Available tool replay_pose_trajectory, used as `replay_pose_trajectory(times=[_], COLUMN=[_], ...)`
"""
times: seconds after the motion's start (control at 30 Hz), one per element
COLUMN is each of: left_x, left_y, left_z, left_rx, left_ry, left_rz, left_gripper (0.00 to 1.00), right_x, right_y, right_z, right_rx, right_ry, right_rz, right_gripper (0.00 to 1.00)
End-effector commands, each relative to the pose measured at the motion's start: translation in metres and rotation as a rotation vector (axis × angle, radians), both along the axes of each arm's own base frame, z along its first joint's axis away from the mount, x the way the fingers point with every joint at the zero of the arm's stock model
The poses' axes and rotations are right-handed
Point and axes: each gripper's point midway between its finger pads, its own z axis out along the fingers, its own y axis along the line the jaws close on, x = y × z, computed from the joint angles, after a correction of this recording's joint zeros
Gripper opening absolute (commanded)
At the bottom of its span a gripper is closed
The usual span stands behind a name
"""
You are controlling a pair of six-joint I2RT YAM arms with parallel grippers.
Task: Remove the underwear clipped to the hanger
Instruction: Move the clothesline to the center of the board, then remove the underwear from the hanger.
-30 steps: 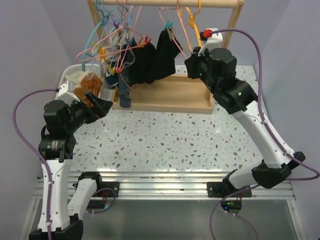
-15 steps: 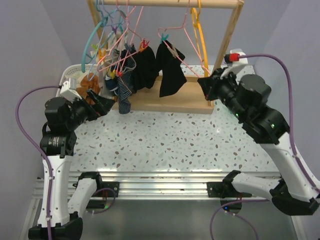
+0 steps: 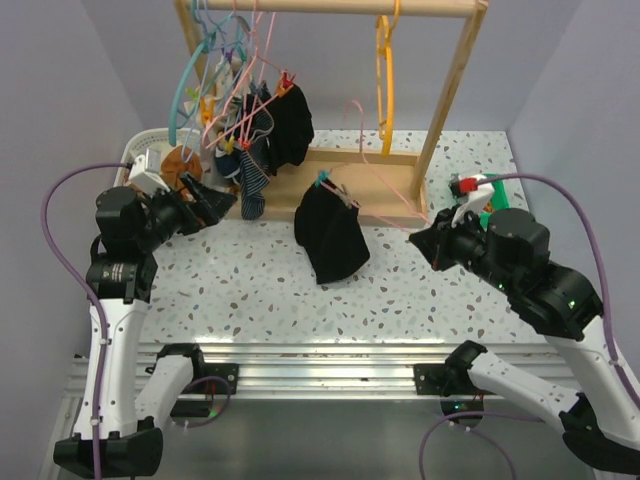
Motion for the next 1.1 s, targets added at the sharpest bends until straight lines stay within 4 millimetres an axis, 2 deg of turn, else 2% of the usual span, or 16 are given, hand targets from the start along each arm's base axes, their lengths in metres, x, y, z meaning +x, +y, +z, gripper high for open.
replay_pose_trajectory(times=[0.0,0.07,0.13,0.17,0.2,0.23,0.3,0.37,0.43,0.47,0.6,0.83,1.0,1.03,1.07], left_x=[-0.001,-0.003,-0.004,-0.004,-0.005,-0.005,-0.005,-0.005,-0.005,-0.005,-0.005,-0.006,-0.009,-0.013,-0.016], left_y=[-0.007,-0.012,-0.014,-0.015,-0.018,-0.021,-0.023,-0.024,-0.024,-0.024,-0.023,-0.024,-0.028,-0.035,-0.04], left_z=[0.007,-0.006,-0.013,-0.023,-0.024,-0.028,-0.036,-0.04,-0.039,-0.039,-0.039,-0.042,-0.044,-0.047,-0.048], left_rx=[-0.019,-0.036,-0.044,-0.05,-0.058,-0.074,-0.083,-0.082,-0.079,-0.08,-0.083,-0.071,-0.079,-0.085,-0.089], left_ry=[-0.041,-0.012,0.003,0.025,0.021,0.035,0.053,0.061,0.056,0.057,0.053,0.055,0.061,0.073,0.077], left_rz=[-0.038,-0.062,-0.071,-0.076,-0.091,-0.096,-0.106,-0.106,-0.102,-0.1,-0.094,-0.104,-0.131,-0.163,-0.185], left_gripper=[1.0,1.0,1.0,1.0,1.0,1.0,1.0,1.0,1.0,1.0,1.0,1.0,1.0,1.0,1.0], right_x=[-0.028,-0.04,-0.04,-0.038,-0.036,-0.031,-0.025,-0.016,-0.001,0.0,0.023,0.046,0.046,0.043,0.04], right_y=[-0.008,-0.009,-0.019,-0.024,-0.03,-0.036,-0.038,-0.045,-0.058,-0.06,-0.05,-0.036,-0.024,-0.017,-0.016], right_z=[-0.05,-0.065,-0.092,-0.102,-0.125,-0.135,-0.164,-0.176,-0.178,-0.177,-0.179,-0.18,-0.155,-0.15,-0.135], right_rx=[-0.016,-0.01,-0.053,-0.078,-0.127,-0.151,-0.196,-0.227,-0.246,-0.24,-0.201,-0.204,-0.159,-0.142,-0.115], right_ry=[0.153,0.207,0.266,0.281,0.322,0.333,0.389,0.413,0.409,0.406,0.396,0.364,0.328,0.328,0.304], right_rz=[0.019,0.034,-0.029,-0.058,-0.093,-0.148,-0.195,-0.281,-0.432,-0.449,-0.53,-0.526,-0.439,-0.392,-0.369], right_gripper=[0.0,0.0,0.0,0.0,0.0,0.0,0.0,0.0,0.0,0.0,0.0,0.0,0.0,0.0,0.0])
